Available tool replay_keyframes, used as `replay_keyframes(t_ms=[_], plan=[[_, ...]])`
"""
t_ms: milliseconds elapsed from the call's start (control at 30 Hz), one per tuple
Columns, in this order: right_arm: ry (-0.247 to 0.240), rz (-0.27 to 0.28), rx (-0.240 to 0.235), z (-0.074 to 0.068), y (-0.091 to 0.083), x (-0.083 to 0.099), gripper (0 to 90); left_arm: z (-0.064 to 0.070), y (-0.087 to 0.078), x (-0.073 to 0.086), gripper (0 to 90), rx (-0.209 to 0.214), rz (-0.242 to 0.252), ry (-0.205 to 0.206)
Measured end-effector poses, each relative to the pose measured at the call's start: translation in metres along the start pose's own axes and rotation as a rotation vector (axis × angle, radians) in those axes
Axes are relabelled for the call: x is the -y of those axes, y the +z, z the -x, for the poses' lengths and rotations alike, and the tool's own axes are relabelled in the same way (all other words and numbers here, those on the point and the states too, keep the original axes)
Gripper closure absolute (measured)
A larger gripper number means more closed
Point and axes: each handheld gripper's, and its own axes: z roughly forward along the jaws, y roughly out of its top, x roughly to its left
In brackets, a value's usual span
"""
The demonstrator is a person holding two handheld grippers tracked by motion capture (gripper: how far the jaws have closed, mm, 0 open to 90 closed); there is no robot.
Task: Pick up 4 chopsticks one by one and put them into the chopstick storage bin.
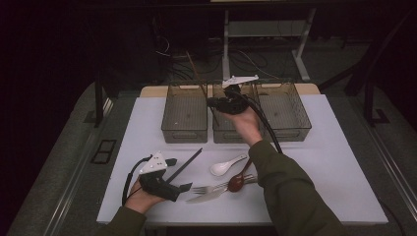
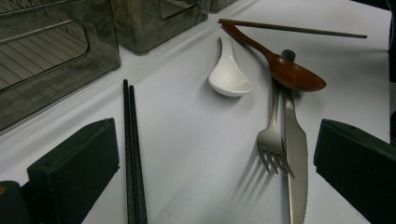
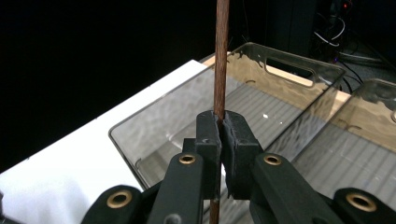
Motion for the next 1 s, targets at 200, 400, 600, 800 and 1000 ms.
replay_keyframes(t_ms=[200,400,600,800,1000], plan=[[0.016,-0.001,-0.006,-0.005,0.016,-0.003,84.8,0.000,0.000,0.000,0.0,0.002,-0.001,0.003],[0.014,-0.017,-0.008,-0.011,0.032,-0.003,84.8,0.000,-0.001,0.000,0.0,0.001,0.005,0.002],[0.007,-0.039,0.000,-0.018,0.048,0.000,84.8,0.000,-0.002,-0.001,0.0,0.001,0.002,0.007],[-0.014,-0.089,0.018,-0.021,0.061,0.006,84.8,0.000,-0.002,-0.001,0.0,0.002,0.005,0.003],[-0.023,-0.141,0.034,-0.021,0.071,0.015,84.8,0.000,-0.002,-0.001,0.0,0.003,0.001,0.010]])
